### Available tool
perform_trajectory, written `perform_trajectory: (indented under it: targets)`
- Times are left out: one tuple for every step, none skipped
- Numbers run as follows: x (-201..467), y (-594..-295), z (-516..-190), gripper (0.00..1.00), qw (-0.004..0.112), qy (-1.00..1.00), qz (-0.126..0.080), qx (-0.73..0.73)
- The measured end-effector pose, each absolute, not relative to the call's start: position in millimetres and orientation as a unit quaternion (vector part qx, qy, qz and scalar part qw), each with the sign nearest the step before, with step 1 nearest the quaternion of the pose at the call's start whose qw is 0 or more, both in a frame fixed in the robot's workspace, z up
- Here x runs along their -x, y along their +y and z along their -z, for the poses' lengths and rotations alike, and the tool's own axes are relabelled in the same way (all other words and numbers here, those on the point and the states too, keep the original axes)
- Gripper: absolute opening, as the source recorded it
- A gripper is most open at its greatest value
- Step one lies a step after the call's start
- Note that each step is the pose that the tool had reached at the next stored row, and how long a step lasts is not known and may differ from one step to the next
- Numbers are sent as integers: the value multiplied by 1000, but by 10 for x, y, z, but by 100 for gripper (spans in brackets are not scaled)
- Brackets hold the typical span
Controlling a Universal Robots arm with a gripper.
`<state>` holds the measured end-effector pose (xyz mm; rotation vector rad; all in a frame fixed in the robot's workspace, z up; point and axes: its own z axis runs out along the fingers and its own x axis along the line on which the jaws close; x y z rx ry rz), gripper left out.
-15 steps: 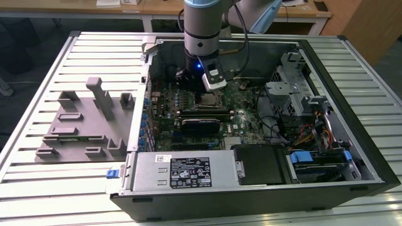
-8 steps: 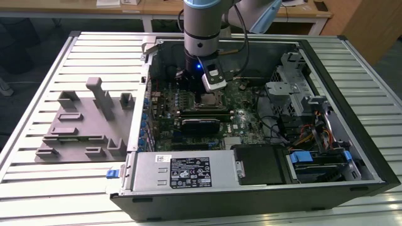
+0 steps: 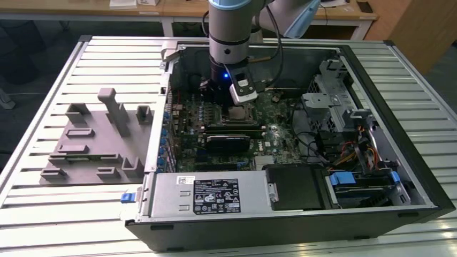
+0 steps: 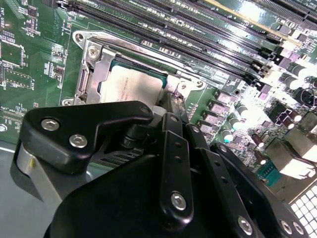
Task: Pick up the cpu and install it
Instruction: 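Close the cpu cover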
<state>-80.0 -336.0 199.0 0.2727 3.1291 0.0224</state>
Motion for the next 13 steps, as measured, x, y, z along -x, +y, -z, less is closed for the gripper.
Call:
perform_trajectory:
  targets:
    - [801,-3360,-1990,11,0,996,-7,-87]
    - [801,-3360,-1990,11,0,996,-7,-87]
    - [804,-3360,-1989,11,0,996,-7,-87]
    - [808,-3360,-1989,11,0,996,-7,-87]
    - [811,-3360,-1989,11,0,996,-8,-87]
    - [813,-3360,-1989,11,0,996,-8,-87]
    - [813,-3360,-1989,11,0,996,-8,-87]
    - [813,-3360,-1990,11,0,996,-8,-87]
    - [813,-3360,-1991,11,0,996,-8,-87]
    - [814,-3360,-1994,11,0,996,-8,-87]
    - [814,-3360,-1999,11,0,996,-8,-87]
    - [814,-3360,-2006,11,0,996,-7,-87]
    - [814,-3360,-2014,11,0,996,-8,-87]
